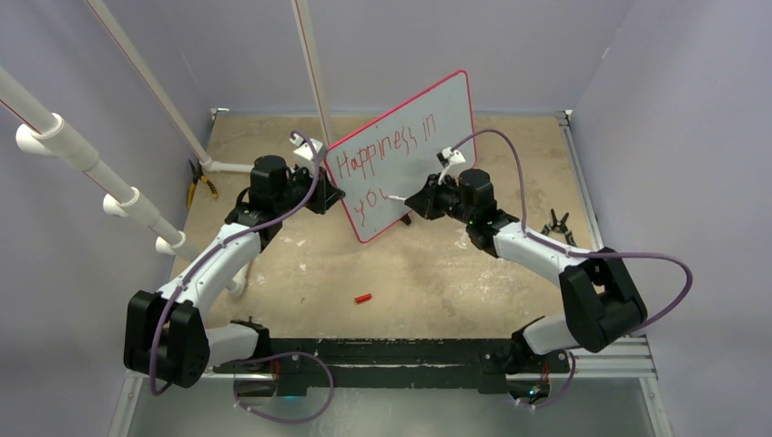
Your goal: Write a sentence on the whiteboard
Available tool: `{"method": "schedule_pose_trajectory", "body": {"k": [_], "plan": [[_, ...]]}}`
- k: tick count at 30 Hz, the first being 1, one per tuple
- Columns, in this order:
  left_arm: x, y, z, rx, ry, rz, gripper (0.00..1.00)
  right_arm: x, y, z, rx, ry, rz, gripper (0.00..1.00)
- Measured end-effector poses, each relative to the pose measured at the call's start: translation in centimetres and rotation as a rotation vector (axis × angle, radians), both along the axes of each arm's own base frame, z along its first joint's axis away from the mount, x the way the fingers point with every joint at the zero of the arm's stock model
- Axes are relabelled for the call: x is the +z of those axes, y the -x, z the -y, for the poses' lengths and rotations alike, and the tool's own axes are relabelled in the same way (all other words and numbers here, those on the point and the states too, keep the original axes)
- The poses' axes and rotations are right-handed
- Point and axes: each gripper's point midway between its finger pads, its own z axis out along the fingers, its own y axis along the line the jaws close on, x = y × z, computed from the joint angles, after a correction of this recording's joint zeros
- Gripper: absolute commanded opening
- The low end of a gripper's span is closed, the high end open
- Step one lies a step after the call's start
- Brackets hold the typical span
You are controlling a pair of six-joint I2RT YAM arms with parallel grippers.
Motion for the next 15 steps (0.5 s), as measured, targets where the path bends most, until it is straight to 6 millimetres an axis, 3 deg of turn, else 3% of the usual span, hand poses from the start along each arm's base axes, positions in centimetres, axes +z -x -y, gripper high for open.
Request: {"method": "schedule_pose_trajectory", "body": {"k": [10,15], "plan": [[0.0,-0.1,-0.1,0.005,-0.002,0.0,0.0,2.6,-1.0,-0.1,-0.017,-0.011,0.064,0.0],[0.0,-0.1,-0.1,0.006,-0.003,0.0,0.0,2.8,-1.1,-0.1,-0.021,-0.013,0.069,0.0]]}}
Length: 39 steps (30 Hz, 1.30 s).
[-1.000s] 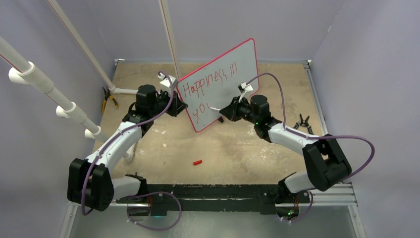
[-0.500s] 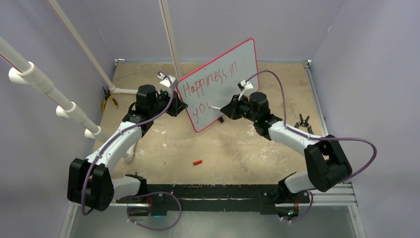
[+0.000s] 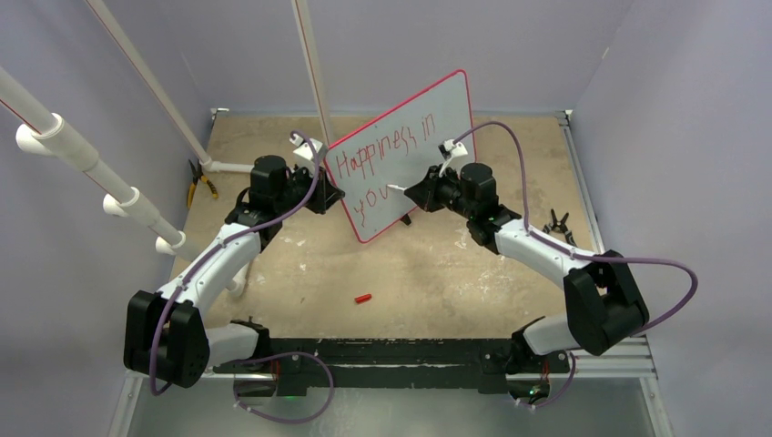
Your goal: Write a sentence on the whiteboard
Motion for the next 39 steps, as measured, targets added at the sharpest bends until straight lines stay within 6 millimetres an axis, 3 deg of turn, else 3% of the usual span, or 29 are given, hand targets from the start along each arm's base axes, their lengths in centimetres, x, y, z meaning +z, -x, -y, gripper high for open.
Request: {"method": "schedule_pose_trajectory", "body": {"k": [9,18,39], "plan": [[0.0,0.0,0.0,0.0,0.0,0.0,0.0,-0.2,0.1,0.1,0.0,-0.004,0.004,0.0],[0.0,0.0,0.0,-0.002,0.0,0.0,0.0,-1.8,0.7,0.5,-0.008,-0.001,-0.014,0.0],[0.0,0.0,0.0,-0.001,0.0,0.0,0.0,-2.3,0.5,0.9,-0.038,0.016,-0.027,0.0]]}}
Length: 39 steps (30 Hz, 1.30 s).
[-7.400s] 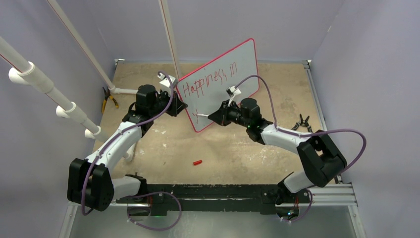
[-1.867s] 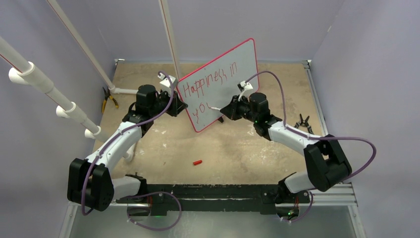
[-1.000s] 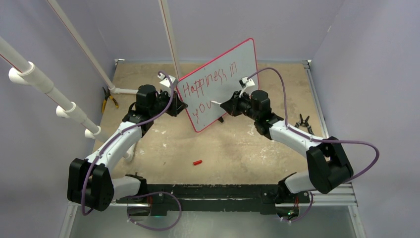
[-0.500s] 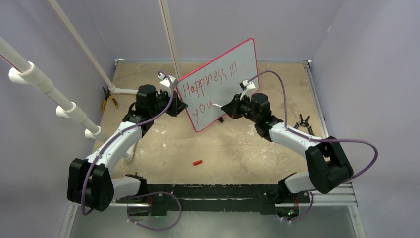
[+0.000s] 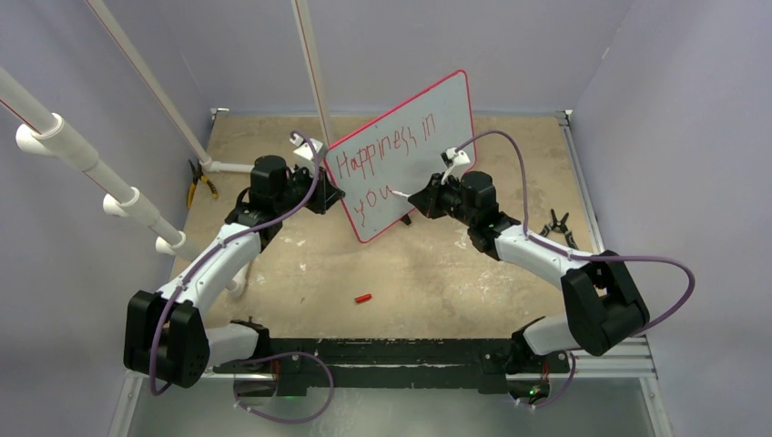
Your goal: Write a sentence on the whiteboard
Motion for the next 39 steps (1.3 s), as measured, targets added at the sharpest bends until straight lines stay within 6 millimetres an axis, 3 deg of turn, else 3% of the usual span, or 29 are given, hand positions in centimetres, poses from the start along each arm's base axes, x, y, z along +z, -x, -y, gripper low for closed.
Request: {"method": "schedule_pose_trajectory", "body": {"k": [13,23,39], "plan": [[0.0,0.0,0.0,-0.001,0.001,0.0,0.0,-0.4,-0.1,0.7,-0.037,0.02,-0.016,0.0],[0.1,0.1,0.1,-0.008,0.003,0.001,0.0,3.6,-0.3,1.1,-0.059,-0.03,0.086,0.0],[0.1,0.1,0.1,-0.009,0.004,0.001,0.0,2.7,-0.9,0.1,-0.026,-0.036,0.065,0.0]]}}
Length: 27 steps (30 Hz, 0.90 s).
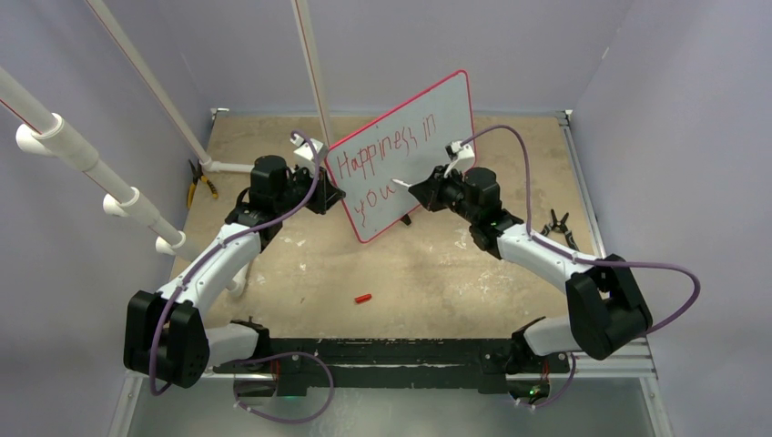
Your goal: Write a sentence on the whiteboard
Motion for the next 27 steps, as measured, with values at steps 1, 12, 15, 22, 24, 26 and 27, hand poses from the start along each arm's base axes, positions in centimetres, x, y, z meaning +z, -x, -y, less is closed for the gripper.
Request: {"method": "schedule_pose_trajectory", "body": {"k": [1,12,15,22,24,26,27], "plan": [[0.0,0.0,0.0,0.0,0.0,0.0,0.0,0.0,-0.1,0.1,-0.005,-0.001,-0.001,0.0],[0.0,0.0,0.0,0.001,0.0,0.0,0.0,-0.2,-0.5,0.7,-0.036,-0.002,-0.011,0.0],[0.0,0.0,0.0,0.002,-0.001,0.0,0.0,-0.4,-0.6,0.8,-0.037,-0.001,-0.016,0.0],[0.0,0.0,0.0,0.0,0.0,0.0,0.0,-2.3,0.1,1.2,-0.042,0.016,-0.056,0.0],[0.0,0.0,0.0,-0.001,0.0,0.0,0.0,-3.1,0.4,1.3,-0.042,0.024,-0.073,0.0],[0.0,0.0,0.0,-0.001,0.0,0.0,0.0,-3.6,0.5,1.4,-0.042,0.03,-0.086,0.0],[0.0,0.0,0.0,-0.001,0.0,0.0,0.0,-3.8,0.5,1.4,-0.042,0.031,-0.089,0.0]]}}
